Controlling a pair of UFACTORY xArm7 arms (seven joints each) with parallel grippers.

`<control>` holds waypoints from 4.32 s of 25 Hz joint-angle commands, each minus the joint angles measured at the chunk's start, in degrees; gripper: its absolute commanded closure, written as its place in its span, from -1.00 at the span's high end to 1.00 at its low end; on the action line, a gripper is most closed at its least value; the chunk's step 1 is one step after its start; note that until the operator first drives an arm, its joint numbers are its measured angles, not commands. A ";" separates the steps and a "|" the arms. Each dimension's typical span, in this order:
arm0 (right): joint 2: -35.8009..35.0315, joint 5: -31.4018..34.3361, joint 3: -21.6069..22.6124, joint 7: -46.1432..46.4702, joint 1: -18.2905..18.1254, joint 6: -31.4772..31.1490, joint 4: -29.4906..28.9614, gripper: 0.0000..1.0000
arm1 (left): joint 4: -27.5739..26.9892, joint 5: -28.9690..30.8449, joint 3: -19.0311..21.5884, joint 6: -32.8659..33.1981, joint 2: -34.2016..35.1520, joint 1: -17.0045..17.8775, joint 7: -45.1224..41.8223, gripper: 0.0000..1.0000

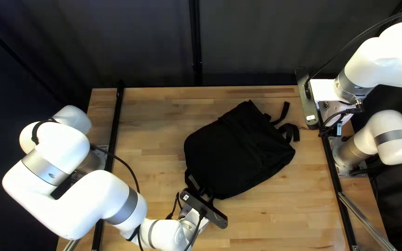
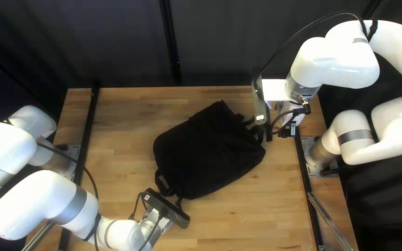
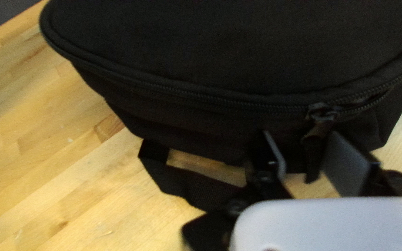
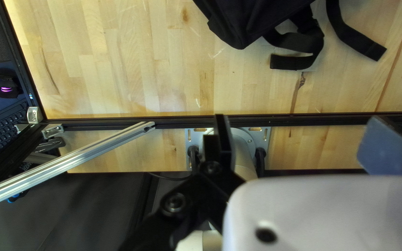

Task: Remove a lunch box from a kids backpack

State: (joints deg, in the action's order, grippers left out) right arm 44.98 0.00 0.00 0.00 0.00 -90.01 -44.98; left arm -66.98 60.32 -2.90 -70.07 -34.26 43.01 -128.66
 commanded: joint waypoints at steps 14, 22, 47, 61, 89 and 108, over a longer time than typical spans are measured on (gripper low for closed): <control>0.00 0.00 0.00 0.00 0.00 0.00 0.00 1.00 | 2.00 -0.81 0.57 0.72 2.86 0.02 -0.38 -1.00; 0.00 0.00 0.00 0.00 0.00 0.00 0.00 1.00 | 6.76 0.96 -0.43 5.38 8.00 -2.22 -0.71 -1.00; 0.00 0.00 0.00 0.00 0.00 0.00 0.00 1.00 | 9.59 -16.14 0.94 26.09 15.30 -17.34 23.89 -1.00; -0.87 -2.69 10.06 -4.42 5.75 21.21 14.10 1.00 | 10.89 -12.84 0.94 25.30 16.02 -15.47 21.16 -1.00; -25.86 9.79 25.69 -18.01 -1.23 53.81 17.46 1.00 | 13.22 0.07 1.85 18.97 14.60 -7.25 4.06 1.00; -25.12 7.72 25.39 -17.09 0.00 51.01 16.55 1.00 | 15.92 14.99 -2.97 19.90 10.12 -6.86 -9.11 1.00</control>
State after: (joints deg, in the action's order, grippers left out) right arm 19.86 7.80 25.37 -17.07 -0.07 -39.06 -28.49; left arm -50.63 74.04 -5.17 -50.35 -23.23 36.50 -136.92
